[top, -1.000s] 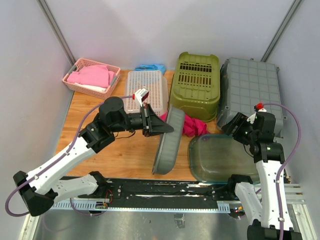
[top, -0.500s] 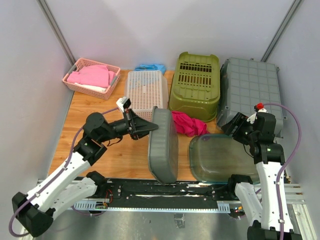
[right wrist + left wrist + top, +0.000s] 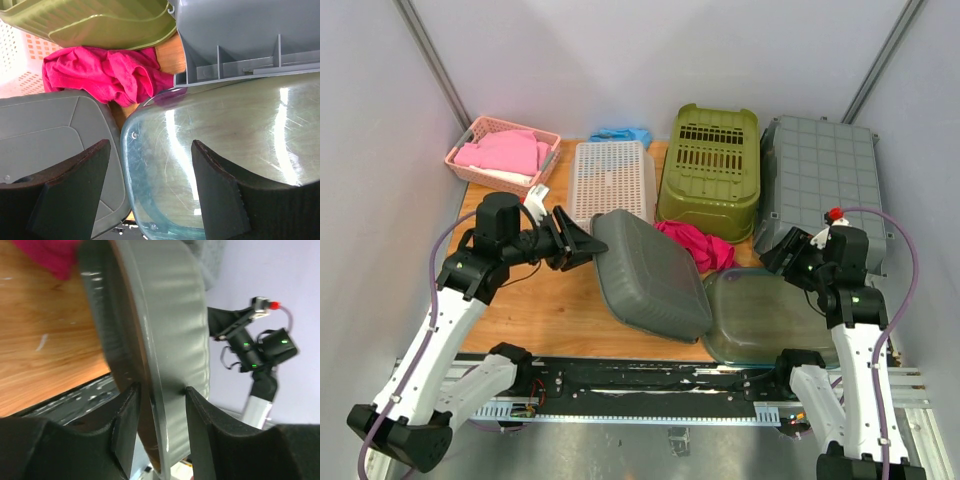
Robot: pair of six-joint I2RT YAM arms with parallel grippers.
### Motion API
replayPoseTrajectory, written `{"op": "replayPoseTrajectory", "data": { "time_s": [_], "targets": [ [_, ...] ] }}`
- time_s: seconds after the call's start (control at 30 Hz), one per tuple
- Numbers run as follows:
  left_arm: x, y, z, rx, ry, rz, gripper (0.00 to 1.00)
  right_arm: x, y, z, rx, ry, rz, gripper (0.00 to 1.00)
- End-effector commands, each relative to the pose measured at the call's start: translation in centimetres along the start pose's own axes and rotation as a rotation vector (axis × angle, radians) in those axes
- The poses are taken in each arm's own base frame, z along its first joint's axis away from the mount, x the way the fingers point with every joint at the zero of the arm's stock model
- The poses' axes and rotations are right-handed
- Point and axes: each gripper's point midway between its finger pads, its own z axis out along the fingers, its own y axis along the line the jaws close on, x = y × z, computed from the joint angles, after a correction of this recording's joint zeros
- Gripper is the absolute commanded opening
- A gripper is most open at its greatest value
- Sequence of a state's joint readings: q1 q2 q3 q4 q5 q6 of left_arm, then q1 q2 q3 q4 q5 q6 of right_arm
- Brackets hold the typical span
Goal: Turn the large container upside down
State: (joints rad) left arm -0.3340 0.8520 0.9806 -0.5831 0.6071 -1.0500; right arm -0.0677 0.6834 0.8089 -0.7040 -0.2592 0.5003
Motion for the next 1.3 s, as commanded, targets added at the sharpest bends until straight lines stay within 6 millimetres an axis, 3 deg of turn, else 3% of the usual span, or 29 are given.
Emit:
{"op": "replayPoseTrajectory", "data": {
  "time_s": [0.0,0.07,0.2,0.53,0.7,0.83,1.03,1.17,1.27],
  "targets": [
    [1.8,5.8,-1.9,-0.287,0.072,0.067,0.45,0.3,0.2,0.2,-0.012,-0.002,-0.013,0.68],
    [1.6,6.9,-2.5,-0.361,0.068,0.083,0.57,0.5,0.2,0.3,-0.015,0.000,-0.010,0.68],
    [0.0,7.9,-4.5,-0.518,-0.008,0.131,0.97,0.5,0.3,0.4,-0.020,0.002,-0.011,0.68],
    [-6.7,6.9,-11.2,-0.821,-0.341,0.293,0.99,0.3,0.3,0.2,-0.016,-0.006,-0.026,0.69],
    [-9.3,5.6,-12.6,-0.834,-0.509,0.312,0.99,0.2,0.2,0.1,-0.009,-0.010,-0.032,0.70],
    [-10.3,3.8,-10.1,-0.710,-0.486,0.383,0.99,-0.1,0.3,-0.2,-0.007,-0.014,-0.049,0.71],
    [-11.6,5.3,-6.5,-0.704,-0.500,0.443,0.99,-0.2,-0.8,0.0,0.054,0.000,-0.058,0.76],
    [-10.3,5.9,-1.5,-0.668,-0.449,0.533,0.99,0.0,-1.0,0.0,0.073,0.018,-0.052,0.76],
    [-10.0,5.3,2.1,-0.608,-0.417,0.599,0.99,-0.9,-1.4,-0.8,0.112,-0.006,-0.070,0.76]
  ]
}}
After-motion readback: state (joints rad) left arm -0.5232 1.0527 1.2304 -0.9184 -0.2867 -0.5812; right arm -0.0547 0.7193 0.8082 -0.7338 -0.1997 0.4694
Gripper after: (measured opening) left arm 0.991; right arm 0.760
